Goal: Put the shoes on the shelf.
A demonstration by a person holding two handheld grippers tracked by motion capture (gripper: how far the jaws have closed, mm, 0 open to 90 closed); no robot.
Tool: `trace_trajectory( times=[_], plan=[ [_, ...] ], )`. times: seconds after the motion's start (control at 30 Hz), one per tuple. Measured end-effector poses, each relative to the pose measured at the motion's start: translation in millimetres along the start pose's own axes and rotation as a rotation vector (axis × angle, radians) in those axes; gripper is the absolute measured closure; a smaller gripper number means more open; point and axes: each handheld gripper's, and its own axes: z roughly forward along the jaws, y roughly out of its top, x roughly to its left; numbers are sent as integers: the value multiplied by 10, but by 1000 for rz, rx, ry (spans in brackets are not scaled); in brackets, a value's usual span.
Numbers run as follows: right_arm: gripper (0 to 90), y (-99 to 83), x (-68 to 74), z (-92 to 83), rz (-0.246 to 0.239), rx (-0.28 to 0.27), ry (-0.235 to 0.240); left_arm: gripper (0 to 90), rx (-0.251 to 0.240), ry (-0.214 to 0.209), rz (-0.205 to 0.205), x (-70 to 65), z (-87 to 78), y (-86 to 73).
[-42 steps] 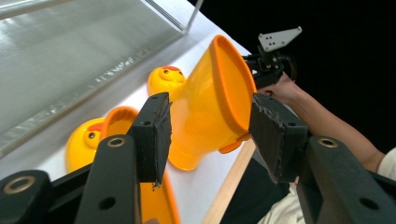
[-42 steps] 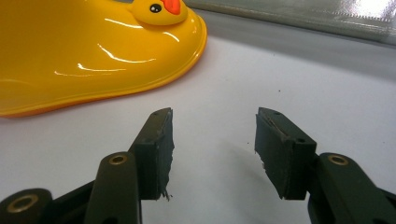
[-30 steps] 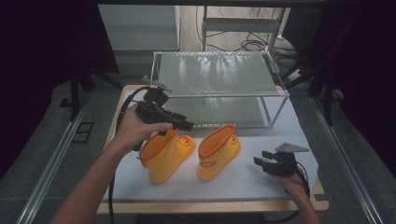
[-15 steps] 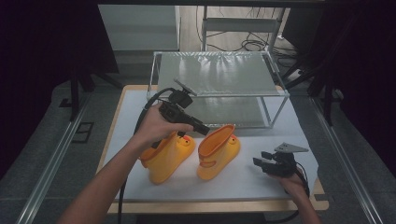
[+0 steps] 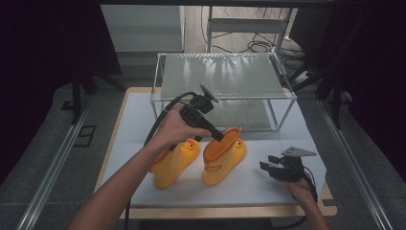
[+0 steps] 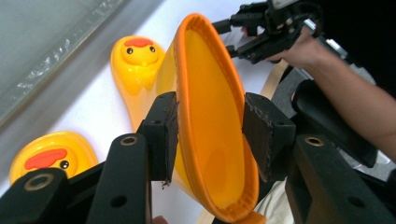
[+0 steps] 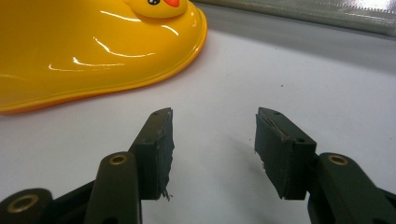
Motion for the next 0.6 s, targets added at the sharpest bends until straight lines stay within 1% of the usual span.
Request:
trace_trajectory(
  times=[0.1,0.23,0.3,0.37,0.47,0.53,0.6],
  plan=[
    [469,-1,-5,-1,1,-2,-1,569,4,12,-4,10,47,13],
    [469,0,-4,-4,1,-3,-1,578,34,37,-4,23,135,31],
    [469,-1,-7,-7,2,-4,0,579,46,41,0,21,178,34],
    [469,-1,-13,-8,4,-4,-1,582,62,54,4,14,220,39],
    [469,-1,-15,-10,6,-5,-2,587,75,58,9,15,279,38],
    [469,-1,-17,-13,6,-5,-2,595,89,75,12,13,307,37],
    [469,-2,-23,-14,8,-9,-3,628,87,86,10,17,331,33]
  ],
)
